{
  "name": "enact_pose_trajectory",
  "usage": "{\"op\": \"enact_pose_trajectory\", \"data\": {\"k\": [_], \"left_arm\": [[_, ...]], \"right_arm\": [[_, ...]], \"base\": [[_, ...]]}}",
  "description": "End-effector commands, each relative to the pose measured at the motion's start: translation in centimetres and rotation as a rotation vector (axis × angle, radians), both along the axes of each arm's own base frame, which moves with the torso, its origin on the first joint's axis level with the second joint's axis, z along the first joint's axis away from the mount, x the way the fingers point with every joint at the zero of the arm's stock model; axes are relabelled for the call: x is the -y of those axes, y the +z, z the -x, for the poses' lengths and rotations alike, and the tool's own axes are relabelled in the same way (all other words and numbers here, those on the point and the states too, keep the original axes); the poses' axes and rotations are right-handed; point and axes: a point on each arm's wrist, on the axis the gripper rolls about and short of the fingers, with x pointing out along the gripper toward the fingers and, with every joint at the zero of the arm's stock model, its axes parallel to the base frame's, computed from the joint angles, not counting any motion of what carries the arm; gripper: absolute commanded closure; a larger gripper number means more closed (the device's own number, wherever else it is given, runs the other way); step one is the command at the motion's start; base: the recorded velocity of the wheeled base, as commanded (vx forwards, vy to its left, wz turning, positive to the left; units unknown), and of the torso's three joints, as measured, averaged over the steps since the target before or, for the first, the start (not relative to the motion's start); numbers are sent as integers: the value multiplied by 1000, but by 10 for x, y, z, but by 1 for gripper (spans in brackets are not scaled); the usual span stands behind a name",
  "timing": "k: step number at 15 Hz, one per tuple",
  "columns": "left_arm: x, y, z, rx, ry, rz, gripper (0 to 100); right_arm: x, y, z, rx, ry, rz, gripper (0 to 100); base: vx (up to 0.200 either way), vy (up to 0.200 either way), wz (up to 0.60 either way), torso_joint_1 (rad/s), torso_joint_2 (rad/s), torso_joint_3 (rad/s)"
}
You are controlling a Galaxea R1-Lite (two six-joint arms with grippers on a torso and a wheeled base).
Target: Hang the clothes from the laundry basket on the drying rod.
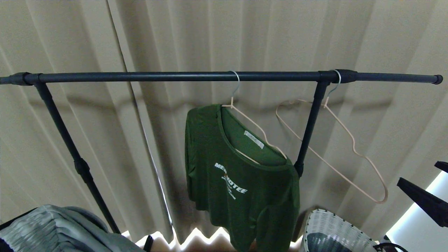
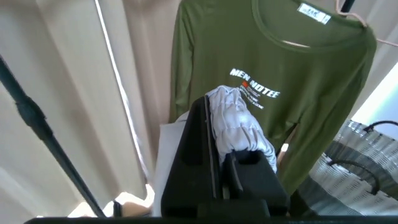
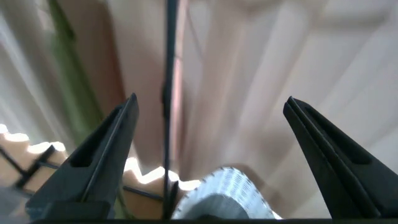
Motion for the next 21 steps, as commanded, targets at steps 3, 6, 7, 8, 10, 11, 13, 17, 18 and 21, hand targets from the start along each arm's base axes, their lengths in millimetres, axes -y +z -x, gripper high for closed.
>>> {"op": "enact_pose_trajectory", "data": {"k": [3, 6, 7, 8, 10, 11, 13, 17, 18, 21], "left_arm": [[0, -7, -1, -22, -3, -29, 100], [1, -12, -4, -55, -3, -36, 100], [1, -13, -4, -56, -3, -36, 100], [1, -13, -3, -55, -2, -36, 100], [1, -12, -3, -53, 0, -36, 100], [1, -12, -3, -53, 0, -36, 100], [1, -12, -3, -53, 0, -36, 100], [1, -13, -3, -57, 0, -38, 100], [1, -14, -3, -59, -2, -38, 100], [1, -15, -3, -63, -3, -39, 100]], "right_arm": [[-1, 26, -45, -66, 35, 4, 0], [-12, 55, -70, -208, 100, 9, 0], [-15, 60, -74, -228, 114, 11, 0], [-24, 67, -82, -269, 145, 22, 0], [-33, 64, -97, -325, 127, 57, 0], [-43, 55, -111, -366, 83, 105, 0], [-50, 48, -124, -400, 55, 136, 0], [-55, 41, -149, -466, 14, 164, 0], [-57, 42, -154, -458, 14, 164, 0], [-57, 39, -157, -468, 14, 164, 0]], "base": [[0, 0, 0, 0, 0, 0], [0, 0, 0, 0, 0, 0], [0, 0, 0, 0, 0, 0], [0, 0, 0, 0, 0, 0], [0, 0, 0, 0, 0, 0], [0, 0, 0, 0, 0, 0], [0, 0, 0, 0, 0, 0], [0, 0, 0, 0, 0, 0], [0, 0, 0, 0, 0, 0], [0, 0, 0, 0, 0, 0]]}}
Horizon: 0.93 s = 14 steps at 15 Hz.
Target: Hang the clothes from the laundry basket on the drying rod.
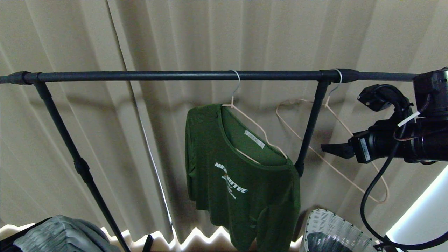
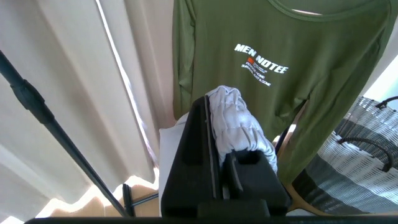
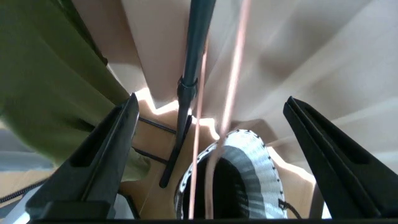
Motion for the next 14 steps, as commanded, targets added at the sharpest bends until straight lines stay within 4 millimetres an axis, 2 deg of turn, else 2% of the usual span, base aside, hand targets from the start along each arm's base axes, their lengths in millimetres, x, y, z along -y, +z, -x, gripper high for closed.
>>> {"op": "enact_pose_trajectory", "data": {"k": [1, 6, 7, 14], "left_arm": [[0, -1, 0, -3, -1, -1, 100], [0, -2, 0, -2, -1, -14, 100], [0, -2, 0, -2, -1, -14, 100], [0, -2, 0, 0, -3, -15, 100]], "right_arm": [[-2, -7, -7, -24, 0, 5, 0], [-2, -9, -11, -30, -3, 5, 0], [-2, -9, -11, -29, -4, 3, 100], [-1, -6, -9, -19, -7, 1, 100]], "base": [[0, 0, 0, 0, 0, 0], [0, 0, 0, 0, 0, 0], [0, 0, 0, 0, 0, 0], [0, 0, 0, 0, 0, 0]]}}
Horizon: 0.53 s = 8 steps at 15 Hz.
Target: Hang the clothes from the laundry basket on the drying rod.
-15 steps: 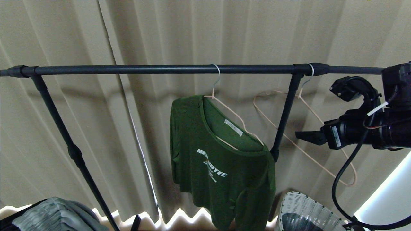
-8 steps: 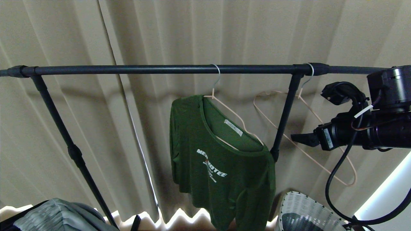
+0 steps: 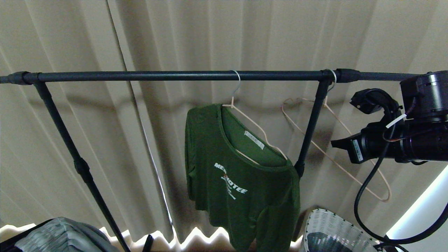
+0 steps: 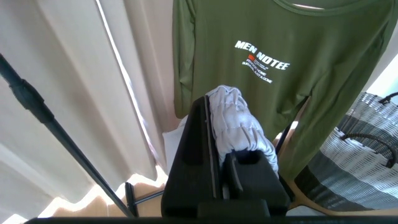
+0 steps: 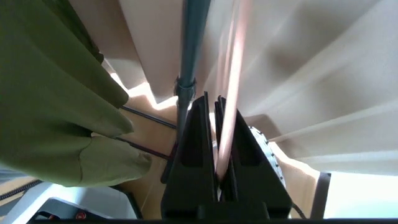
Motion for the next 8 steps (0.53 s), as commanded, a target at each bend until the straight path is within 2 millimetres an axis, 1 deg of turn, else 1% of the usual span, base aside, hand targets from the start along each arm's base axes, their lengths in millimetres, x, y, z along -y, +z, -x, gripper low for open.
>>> {"op": "enact_pose_trajectory", "data": {"k": [1, 4, 8], "left_arm": [[0, 0, 0, 1, 0, 0, 100], [0, 0, 0, 2, 1, 0, 100], [-1, 1, 3, 21, 1, 3, 100]], "right_arm": [[1, 2, 2, 8, 0, -1, 100], [2, 7, 7, 27, -2, -9, 100], [6, 24, 21, 148, -15, -52, 100]], "base": [[0, 0, 0, 0, 0, 0], [0, 0, 0, 0, 0, 0], [0, 0, 0, 0, 0, 0]]}}
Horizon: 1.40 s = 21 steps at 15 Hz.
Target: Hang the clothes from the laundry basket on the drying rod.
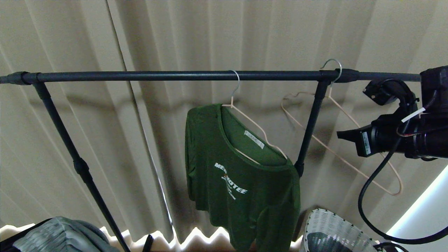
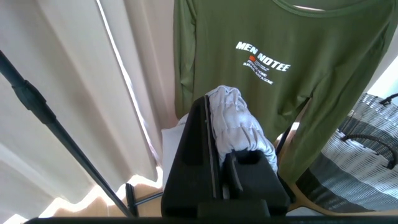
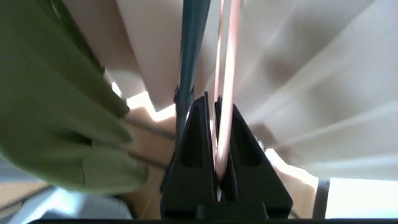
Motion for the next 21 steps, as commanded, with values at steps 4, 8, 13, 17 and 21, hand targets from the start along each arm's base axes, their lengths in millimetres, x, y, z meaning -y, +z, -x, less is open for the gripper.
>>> {"op": "enact_pose_trajectory", "data": {"k": [4, 8, 13, 17, 21], "left_arm": [[0, 0, 2, 10, 0, 3, 100], [0, 0, 2, 10, 2, 3, 100], [0, 0, 2, 10, 2, 3, 100], [0, 0, 2, 9, 1, 2, 100], [0, 0, 1, 7, 1, 1, 100]], "right_arm": [[8, 14, 26, 81, -20, -27, 100], [18, 15, 49, 105, -48, -27, 100], [22, 14, 58, 111, -61, -27, 100], [22, 7, 60, 88, -60, -23, 100], [24, 0, 67, 72, -59, -20, 100]], "base": [[0, 0, 0, 0, 0, 0], [-50, 0, 0, -1, -2, -1], [-200, 0, 0, 1, 4, 3], [-200, 0, 0, -1, 2, 4], [-200, 0, 0, 0, 1, 1]]}}
